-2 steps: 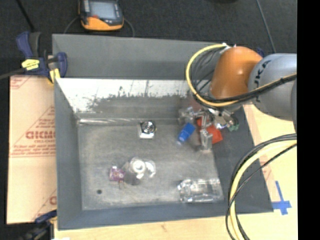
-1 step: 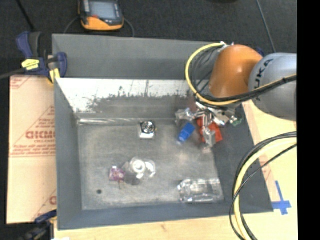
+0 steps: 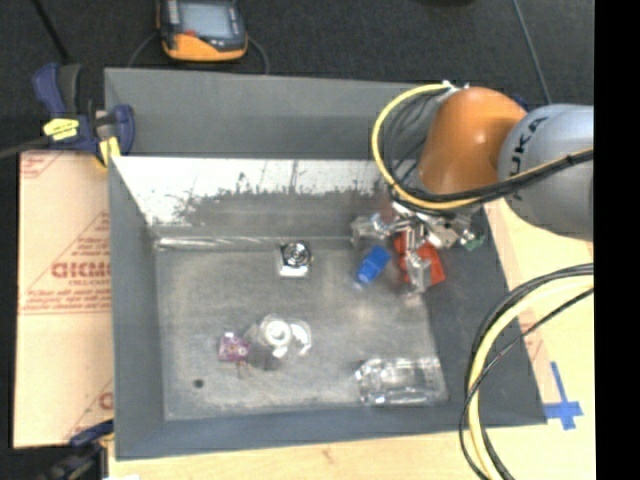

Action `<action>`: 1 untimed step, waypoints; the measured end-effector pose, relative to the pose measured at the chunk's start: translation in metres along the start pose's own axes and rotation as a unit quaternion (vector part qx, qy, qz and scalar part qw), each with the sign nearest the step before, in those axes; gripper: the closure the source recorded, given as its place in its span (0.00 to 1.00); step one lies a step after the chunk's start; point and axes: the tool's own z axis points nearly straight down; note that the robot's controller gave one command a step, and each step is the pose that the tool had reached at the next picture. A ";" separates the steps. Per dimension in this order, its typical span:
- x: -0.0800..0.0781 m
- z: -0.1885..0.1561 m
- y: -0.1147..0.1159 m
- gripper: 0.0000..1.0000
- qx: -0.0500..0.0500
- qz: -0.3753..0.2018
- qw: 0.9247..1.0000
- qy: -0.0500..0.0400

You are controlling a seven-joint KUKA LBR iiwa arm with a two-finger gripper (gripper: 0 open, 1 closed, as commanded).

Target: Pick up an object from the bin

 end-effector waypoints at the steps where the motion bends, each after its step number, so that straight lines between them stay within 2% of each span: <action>1: 0.006 0.003 0.002 0.00 -0.004 -0.141 0.990 0.002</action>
Offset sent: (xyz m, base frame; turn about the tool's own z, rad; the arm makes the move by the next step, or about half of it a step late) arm -0.0078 -0.0011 -0.0053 -0.2848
